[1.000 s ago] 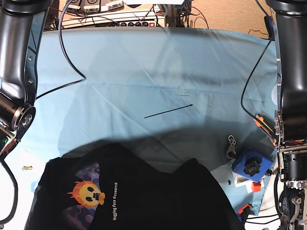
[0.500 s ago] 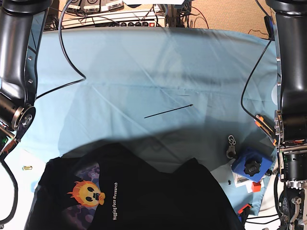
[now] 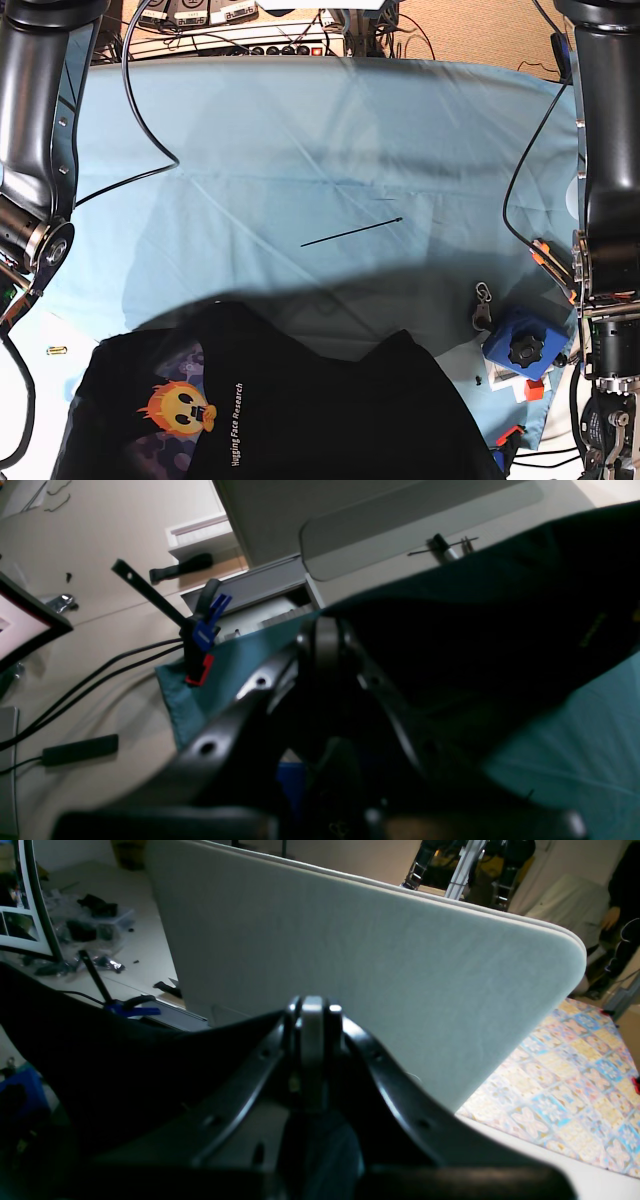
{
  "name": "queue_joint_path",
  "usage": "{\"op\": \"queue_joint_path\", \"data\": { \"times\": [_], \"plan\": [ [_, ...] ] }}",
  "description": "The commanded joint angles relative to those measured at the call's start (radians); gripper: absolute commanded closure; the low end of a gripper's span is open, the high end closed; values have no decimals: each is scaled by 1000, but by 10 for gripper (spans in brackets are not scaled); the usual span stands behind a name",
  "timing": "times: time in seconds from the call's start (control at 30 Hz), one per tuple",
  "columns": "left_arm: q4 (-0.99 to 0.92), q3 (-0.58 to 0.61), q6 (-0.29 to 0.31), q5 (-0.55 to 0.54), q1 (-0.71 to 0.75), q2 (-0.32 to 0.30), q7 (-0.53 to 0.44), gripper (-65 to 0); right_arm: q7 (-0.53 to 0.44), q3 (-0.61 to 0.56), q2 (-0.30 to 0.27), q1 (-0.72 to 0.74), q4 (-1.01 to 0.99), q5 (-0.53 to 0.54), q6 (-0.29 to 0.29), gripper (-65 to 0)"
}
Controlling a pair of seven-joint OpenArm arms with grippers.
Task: Layout the t-shirt on the table in an organized manner, then fold the t-shirt properly
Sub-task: 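Lower the shirt onto the table with both grippers, graphic side up, then grasp the shirt edge with both grippers and fling it across the table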
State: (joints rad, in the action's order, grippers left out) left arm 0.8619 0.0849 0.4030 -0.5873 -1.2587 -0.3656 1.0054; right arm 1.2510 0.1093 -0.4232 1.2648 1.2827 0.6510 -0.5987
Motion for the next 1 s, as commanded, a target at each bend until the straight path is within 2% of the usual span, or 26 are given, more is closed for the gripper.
{"op": "queue_joint_path", "data": {
  "times": [0.0, 0.23, 0.77, 0.87, 0.97],
  "plan": [
    [15, -3, -3, -11, -50, -3, -30, 0, -45, 2, -6, 41, 10, 10, 5, 0],
    [15, -3, -3, -11, -50, -5, 28, 0, -23, 2, -7, 41, 10, -39, 5, 0],
    [15, -3, -3, -29, -50, -11, 40, 0, -1, 2, -6, 41, 10, -39, 7, 0],
    [15, -3, -3, -72, -50, -10, 87, 0, 17, 2, -6, -23, 10, -39, 21, 0],
    [15, -3, -3, -72, -50, -2, 96, 0, 36, 2, -6, -103, 10, -38, 35, 0]
  ]
}}
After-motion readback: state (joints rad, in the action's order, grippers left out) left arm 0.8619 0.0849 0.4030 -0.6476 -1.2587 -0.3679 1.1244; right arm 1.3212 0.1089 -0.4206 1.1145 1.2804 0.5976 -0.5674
